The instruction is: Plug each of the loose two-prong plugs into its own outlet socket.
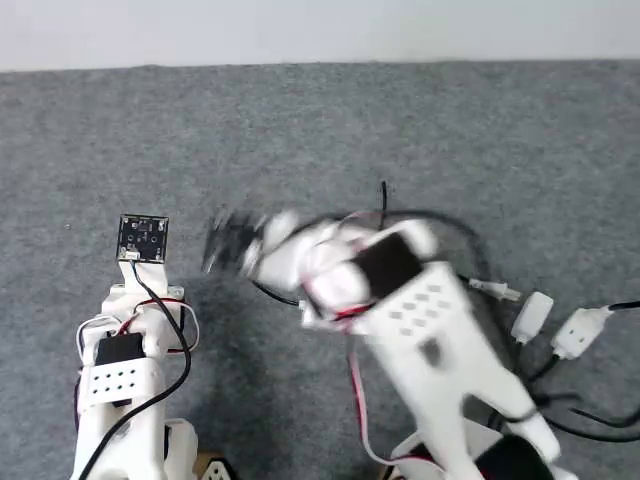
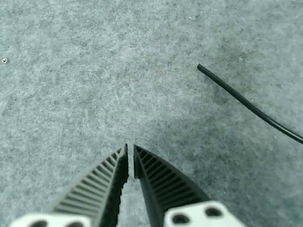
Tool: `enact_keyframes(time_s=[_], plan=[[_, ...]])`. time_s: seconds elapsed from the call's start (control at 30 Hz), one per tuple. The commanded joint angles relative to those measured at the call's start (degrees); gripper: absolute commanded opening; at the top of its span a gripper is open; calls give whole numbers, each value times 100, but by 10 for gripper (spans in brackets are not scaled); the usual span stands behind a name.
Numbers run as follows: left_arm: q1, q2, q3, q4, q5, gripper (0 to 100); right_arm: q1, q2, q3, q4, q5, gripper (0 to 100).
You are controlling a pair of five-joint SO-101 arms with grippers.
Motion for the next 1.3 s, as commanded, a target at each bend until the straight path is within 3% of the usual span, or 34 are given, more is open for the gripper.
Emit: enact_keyframes(time_s=[0.0, 0.17, 0.57, 0.63, 0.77, 0.83, 1.0, 1.27], plan=[[9, -123, -189, -167, -79, 15, -251, 347, 1011, -892, 703, 296], [9, -123, -189, -167, -79, 15, -31, 1191, 1477, -1921, 782, 296], [26, -132, -136, -167, -457, 15, 884, 3081, 1029, -2510, 1134, 290], [44, -132, -127, -167, -466, 15, 1042, 3143, 914, -2519, 1152, 234], [53, -97, -127, -167, -466, 15, 1262, 3160, 747, -2563, 1134, 0], [62, -123, -119, -167, -466, 15, 1411, 3125, 703, -2563, 1125, 42], [220, -141, -4, -369, -475, 13, 1930, 3108, 264, -2501, 545, 6], [229, -158, -4, -413, -484, 13, 3600, 2185, -308, -1982, 202, 9]])
